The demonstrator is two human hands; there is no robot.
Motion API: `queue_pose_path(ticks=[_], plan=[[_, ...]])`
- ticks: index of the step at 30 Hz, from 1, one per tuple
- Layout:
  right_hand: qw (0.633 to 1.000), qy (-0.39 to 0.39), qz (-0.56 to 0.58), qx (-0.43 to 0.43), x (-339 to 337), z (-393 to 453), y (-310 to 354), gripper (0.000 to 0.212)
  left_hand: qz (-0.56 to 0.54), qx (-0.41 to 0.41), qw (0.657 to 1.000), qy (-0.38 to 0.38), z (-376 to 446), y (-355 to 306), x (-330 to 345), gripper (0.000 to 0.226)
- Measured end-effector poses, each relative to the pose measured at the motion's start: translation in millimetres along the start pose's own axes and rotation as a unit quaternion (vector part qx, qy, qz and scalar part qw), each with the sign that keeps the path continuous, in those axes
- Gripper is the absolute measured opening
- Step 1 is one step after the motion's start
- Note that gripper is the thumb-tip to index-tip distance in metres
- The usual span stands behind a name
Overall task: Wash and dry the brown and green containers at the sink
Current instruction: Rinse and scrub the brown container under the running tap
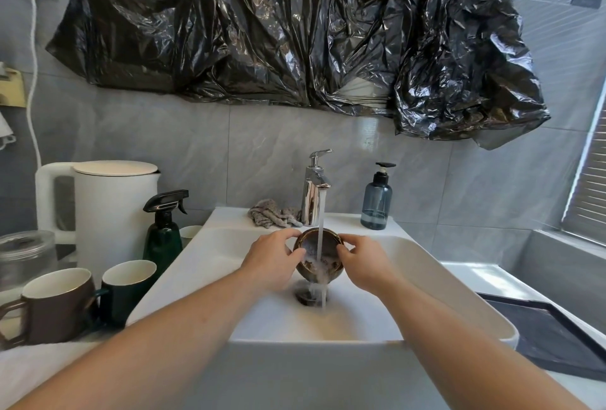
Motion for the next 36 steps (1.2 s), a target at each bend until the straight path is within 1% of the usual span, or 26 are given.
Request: queue_pose_path(ticks=[4, 7, 12, 16, 21, 27, 29, 31, 33, 35, 36], plan=[[1.0, -0.003, -0.021, -0.008, 1.0, 1.3, 0.6, 0.036, 0.011, -0.016, 0.999, 0.026, -1.2, 3.0, 5.2, 0.037], [0.999, -0.012, -0.046, -0.015, 1.0, 2.3, 1.5, 0.039, -0.004, -0.042, 0.997, 0.06, -4.4, 5.5, 11.5, 0.034], [0.997, -0.031, -0.073, -0.021, -0.7, 4.0, 1.7, 0.04, -0.005, -0.06, 0.994, 0.091, -9.9, 3.7, 16.4, 0.035], [0.997, -0.034, -0.071, -0.001, -1.9, 4.7, -2.4, 0.036, -0.018, -0.08, 0.993, 0.08, -5.7, 7.8, 16.8, 0.031], [0.996, -0.027, -0.08, 0.015, -1.6, 5.0, -5.5, 0.032, -0.033, -0.086, 0.994, 0.054, -5.5, 5.5, 12.1, 0.043], [0.998, 0.004, -0.056, 0.04, 2.6, 2.1, -7.1, 0.03, -0.045, -0.075, 0.995, 0.045, -9.0, -1.9, 8.3, 0.041], [0.998, 0.005, -0.047, 0.051, 1.1, 1.1, -8.2, 0.028, -0.059, -0.075, 0.994, 0.054, -9.0, -3.4, 10.4, 0.041], [0.997, 0.001, -0.037, 0.066, -1.3, 0.2, -10.2, 0.026, -0.077, -0.074, 0.991, 0.085, -9.5, -4.4, 17.1, 0.051], [0.997, -0.004, -0.028, 0.077, -2.8, 0.0, -12.4, 0.024, -0.075, -0.064, 0.988, 0.121, -12.3, -6.9, 25.3, 0.072], [0.997, -0.003, -0.017, 0.08, -2.9, -0.1, -12.5, 0.022, -0.036, -0.028, 0.99, 0.134, -14.1, -10.7, 29.0, 0.086], [0.997, -0.003, -0.01, 0.078, -2.8, -0.2, -11.6, 0.022, -0.007, -0.01, 0.992, 0.127, -14.0, -11.9, 27.9, 0.088]])
Point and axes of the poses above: each hand's wrist, its own z-axis towards the middle knuckle, its own x-axis out of the palm, y = z × x, the point moved 8 cm from there along z, towards the middle knuckle, and after that the axes turned 5 degrees about -z, right-handed, at the moved point
